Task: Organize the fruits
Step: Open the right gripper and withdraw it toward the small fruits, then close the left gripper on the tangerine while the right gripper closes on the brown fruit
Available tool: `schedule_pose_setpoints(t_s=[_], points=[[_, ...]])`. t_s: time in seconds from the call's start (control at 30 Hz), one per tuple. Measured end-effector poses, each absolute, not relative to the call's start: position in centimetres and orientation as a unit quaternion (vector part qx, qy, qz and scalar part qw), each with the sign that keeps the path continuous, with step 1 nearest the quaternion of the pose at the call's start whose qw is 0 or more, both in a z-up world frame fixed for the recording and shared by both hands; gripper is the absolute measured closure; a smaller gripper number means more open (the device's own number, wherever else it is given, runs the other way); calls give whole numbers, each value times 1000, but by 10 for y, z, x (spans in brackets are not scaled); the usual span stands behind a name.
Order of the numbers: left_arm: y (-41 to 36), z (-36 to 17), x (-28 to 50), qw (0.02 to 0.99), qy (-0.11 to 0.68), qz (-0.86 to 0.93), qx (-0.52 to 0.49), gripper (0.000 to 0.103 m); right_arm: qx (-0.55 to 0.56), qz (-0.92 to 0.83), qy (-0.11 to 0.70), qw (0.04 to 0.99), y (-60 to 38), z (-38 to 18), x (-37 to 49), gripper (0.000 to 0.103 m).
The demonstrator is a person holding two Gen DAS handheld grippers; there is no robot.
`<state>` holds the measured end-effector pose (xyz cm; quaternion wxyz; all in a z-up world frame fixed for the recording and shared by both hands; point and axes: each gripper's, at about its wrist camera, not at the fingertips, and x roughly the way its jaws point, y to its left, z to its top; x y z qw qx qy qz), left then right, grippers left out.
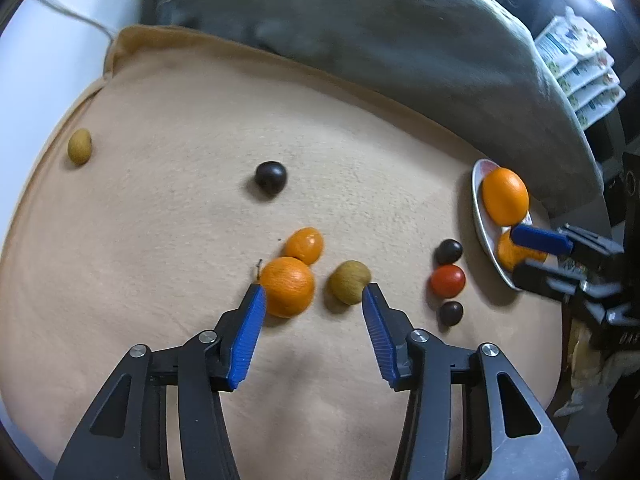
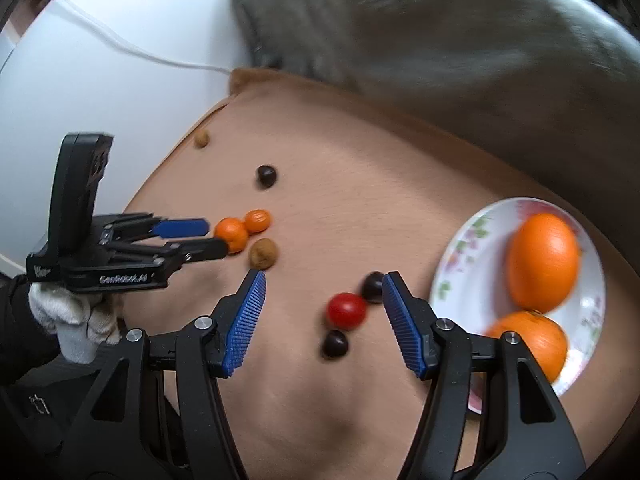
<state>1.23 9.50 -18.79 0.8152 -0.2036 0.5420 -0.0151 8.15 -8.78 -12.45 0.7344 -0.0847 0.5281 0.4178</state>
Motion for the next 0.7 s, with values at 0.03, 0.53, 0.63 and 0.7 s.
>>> schedule_pose_setpoints(t_s=[0.03,0.53,0.63,0.7], points=[[97,-190,13,813,544,-14,-208,57,-89,425,529,729,-82,-126,80,40],[106,-213,22,794,561,-18,-234,65,-123,469,544,685,-42,-147,73,47],[108,-216,22,791,563,-18,-240,65,-128,481,544,676,-35,-150,71,48],[110,-217,20,790,562,-21,-243,65,-134,486,545,670,-30,-153,70,50]])
